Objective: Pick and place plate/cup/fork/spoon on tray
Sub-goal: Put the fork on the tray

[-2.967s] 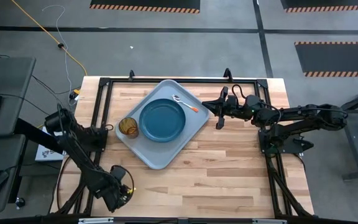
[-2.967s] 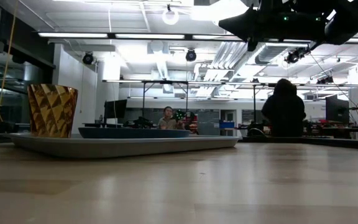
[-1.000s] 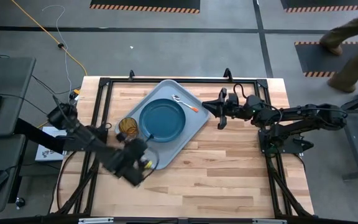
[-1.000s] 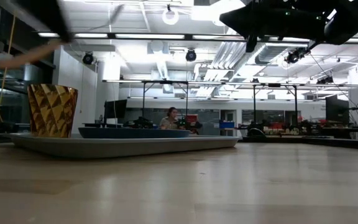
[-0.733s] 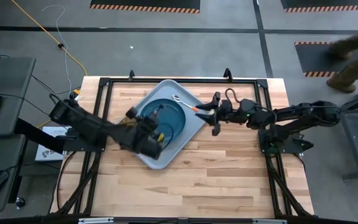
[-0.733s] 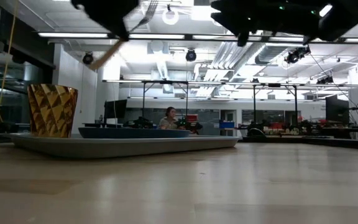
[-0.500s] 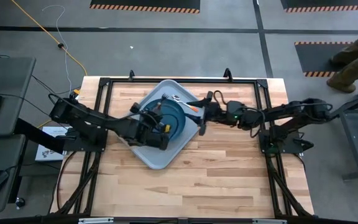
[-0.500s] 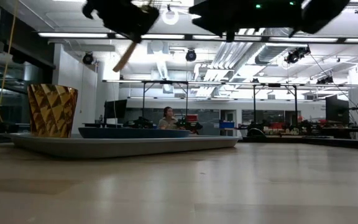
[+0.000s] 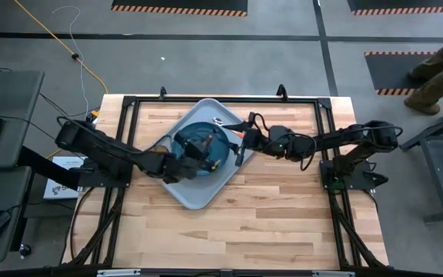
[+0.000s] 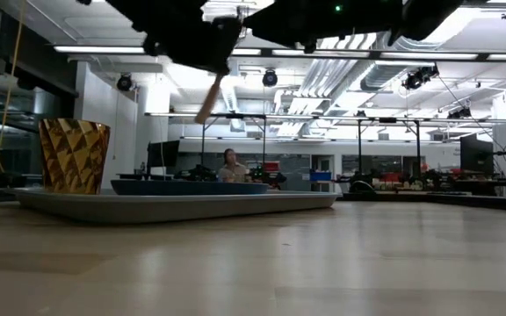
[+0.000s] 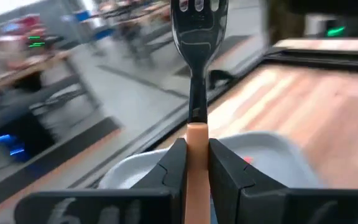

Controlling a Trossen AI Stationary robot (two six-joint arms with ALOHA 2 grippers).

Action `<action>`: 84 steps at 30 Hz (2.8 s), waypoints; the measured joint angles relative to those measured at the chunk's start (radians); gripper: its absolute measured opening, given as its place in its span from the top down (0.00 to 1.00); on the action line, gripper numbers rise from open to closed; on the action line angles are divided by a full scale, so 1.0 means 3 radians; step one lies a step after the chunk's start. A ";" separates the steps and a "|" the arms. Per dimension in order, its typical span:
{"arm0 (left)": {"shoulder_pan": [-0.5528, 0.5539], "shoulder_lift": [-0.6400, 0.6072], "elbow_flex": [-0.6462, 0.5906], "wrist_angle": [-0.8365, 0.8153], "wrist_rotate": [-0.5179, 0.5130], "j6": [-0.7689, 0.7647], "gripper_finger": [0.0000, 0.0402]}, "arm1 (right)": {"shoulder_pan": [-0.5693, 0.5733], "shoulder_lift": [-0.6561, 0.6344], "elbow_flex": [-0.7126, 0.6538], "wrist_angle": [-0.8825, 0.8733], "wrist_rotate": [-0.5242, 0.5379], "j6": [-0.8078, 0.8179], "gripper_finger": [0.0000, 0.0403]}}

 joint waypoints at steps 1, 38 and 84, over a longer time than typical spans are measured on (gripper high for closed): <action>0.0017 -0.0050 -0.0116 0.0278 0.0080 0.0194 0.92 | 0.0000 -0.0001 0.0000 0.0016 0.0003 -0.0007 0.50; 0.0263 0.0225 -0.0400 0.1814 0.0632 0.1030 0.78 | -0.0003 0.0259 -0.0006 0.0598 0.0809 -0.0099 0.99; 0.0233 -0.2026 -0.0987 0.0403 0.2387 0.0762 0.48 | -0.2336 0.2376 0.3408 -0.4525 -0.3638 -0.0941 1.00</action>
